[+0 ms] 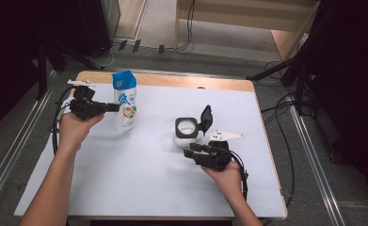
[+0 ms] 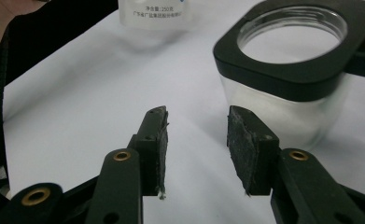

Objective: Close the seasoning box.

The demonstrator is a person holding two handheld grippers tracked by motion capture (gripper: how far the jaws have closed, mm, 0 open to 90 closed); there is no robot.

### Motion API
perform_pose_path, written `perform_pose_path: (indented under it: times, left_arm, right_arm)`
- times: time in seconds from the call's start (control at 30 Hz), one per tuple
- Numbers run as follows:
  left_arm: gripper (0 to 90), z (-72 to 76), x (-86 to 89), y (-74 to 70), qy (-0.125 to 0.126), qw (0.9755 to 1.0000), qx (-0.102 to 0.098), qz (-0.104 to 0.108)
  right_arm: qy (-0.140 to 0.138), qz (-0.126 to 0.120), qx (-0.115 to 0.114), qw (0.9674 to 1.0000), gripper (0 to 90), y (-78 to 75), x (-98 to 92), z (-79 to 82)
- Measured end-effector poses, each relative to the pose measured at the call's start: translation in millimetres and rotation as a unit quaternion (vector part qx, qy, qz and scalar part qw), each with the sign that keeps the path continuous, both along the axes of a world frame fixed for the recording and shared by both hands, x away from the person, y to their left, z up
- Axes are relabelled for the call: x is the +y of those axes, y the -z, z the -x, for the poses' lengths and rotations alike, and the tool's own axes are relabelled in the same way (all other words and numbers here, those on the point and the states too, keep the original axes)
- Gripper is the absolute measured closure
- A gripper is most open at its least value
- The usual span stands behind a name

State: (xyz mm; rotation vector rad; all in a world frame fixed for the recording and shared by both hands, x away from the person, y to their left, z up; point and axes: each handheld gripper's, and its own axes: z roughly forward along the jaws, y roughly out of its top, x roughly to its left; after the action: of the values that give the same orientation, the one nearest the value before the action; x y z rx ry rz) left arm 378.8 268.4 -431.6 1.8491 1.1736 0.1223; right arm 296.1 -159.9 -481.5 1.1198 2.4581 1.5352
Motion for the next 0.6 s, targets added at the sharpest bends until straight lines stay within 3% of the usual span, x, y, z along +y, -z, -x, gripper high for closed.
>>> perform_pose_path:
  times: [0.17,0.23,0.6]
  left_arm:
    - [90.0,-4.1,0.7,9.4,-0.008,0.9999,0.002,-0.013]
    - [90.0,-3.0,3.1,11.7,-0.008,1.0000,0.003,0.002]
    - [90.0,13.7,6.4,19.8,0.010,0.9999,0.010,-0.007]
  right_arm:
    - [0.010,0.001,0.003,0.9999,59.5,2.3,-5.9,-0.5]
    - [0.012,0.002,0.006,0.9999,59.3,3.5,-7.4,-1.1]
    - [0.014,0.005,0.005,0.9999,59.2,3.8,-10.8,-4.3]
